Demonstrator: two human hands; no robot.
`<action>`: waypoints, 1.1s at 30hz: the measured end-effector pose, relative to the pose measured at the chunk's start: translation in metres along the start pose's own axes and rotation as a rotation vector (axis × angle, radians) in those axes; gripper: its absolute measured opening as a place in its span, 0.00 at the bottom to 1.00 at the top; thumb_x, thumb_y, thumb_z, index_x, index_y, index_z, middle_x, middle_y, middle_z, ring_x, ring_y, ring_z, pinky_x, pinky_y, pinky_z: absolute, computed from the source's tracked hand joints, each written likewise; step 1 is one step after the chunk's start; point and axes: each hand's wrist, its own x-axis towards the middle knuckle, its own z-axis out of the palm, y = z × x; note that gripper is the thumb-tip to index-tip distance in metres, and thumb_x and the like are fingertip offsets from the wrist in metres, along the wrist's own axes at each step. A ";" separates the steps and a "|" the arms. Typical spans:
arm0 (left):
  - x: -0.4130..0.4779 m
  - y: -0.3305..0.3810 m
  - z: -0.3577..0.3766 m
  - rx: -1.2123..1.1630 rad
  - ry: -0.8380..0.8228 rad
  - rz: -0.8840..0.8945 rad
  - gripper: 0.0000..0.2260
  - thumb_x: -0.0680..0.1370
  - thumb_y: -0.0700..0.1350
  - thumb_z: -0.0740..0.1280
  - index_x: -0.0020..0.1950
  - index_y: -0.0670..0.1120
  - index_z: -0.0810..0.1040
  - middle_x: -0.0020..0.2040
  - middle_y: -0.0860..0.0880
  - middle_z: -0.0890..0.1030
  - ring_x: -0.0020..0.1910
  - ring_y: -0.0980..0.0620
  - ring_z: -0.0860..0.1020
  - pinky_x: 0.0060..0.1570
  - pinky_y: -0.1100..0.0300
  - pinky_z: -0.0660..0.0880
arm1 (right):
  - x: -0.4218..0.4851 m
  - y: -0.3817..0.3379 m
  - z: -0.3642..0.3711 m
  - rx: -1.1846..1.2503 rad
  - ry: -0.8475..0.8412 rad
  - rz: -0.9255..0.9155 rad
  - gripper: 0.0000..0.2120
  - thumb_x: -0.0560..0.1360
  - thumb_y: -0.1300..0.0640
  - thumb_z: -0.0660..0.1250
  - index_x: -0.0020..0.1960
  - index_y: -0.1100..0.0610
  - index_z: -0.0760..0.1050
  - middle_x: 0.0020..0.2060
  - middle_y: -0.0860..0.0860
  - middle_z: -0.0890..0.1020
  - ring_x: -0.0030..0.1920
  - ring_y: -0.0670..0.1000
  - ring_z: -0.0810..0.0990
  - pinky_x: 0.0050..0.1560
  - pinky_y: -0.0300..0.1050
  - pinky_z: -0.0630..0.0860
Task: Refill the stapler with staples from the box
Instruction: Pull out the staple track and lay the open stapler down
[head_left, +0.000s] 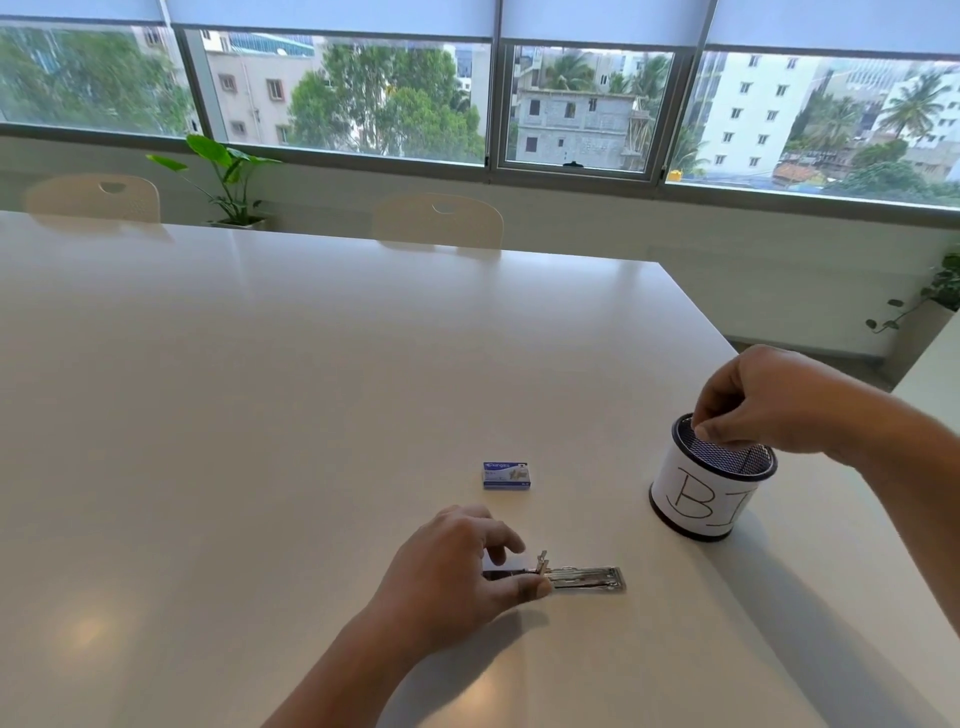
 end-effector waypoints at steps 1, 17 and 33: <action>0.000 0.000 0.000 0.001 -0.004 0.004 0.26 0.67 0.72 0.68 0.56 0.57 0.82 0.44 0.62 0.77 0.45 0.66 0.72 0.47 0.63 0.75 | 0.002 0.001 0.002 -0.026 0.012 0.002 0.05 0.66 0.60 0.76 0.33 0.53 0.84 0.32 0.52 0.86 0.39 0.55 0.84 0.37 0.47 0.81; 0.004 0.001 -0.005 -0.174 0.096 -0.022 0.50 0.66 0.81 0.37 0.44 0.42 0.81 0.41 0.48 0.81 0.45 0.54 0.78 0.49 0.50 0.77 | 0.023 0.017 0.033 -0.185 -0.033 0.092 0.08 0.66 0.60 0.68 0.32 0.50 0.80 0.34 0.50 0.83 0.34 0.50 0.80 0.24 0.34 0.69; 0.005 0.001 -0.005 -0.160 0.171 -0.012 0.49 0.68 0.80 0.38 0.44 0.40 0.80 0.40 0.46 0.81 0.43 0.50 0.78 0.47 0.47 0.76 | 0.025 0.017 0.029 -0.227 -0.050 0.098 0.10 0.67 0.59 0.70 0.30 0.47 0.79 0.31 0.46 0.80 0.31 0.45 0.76 0.22 0.34 0.67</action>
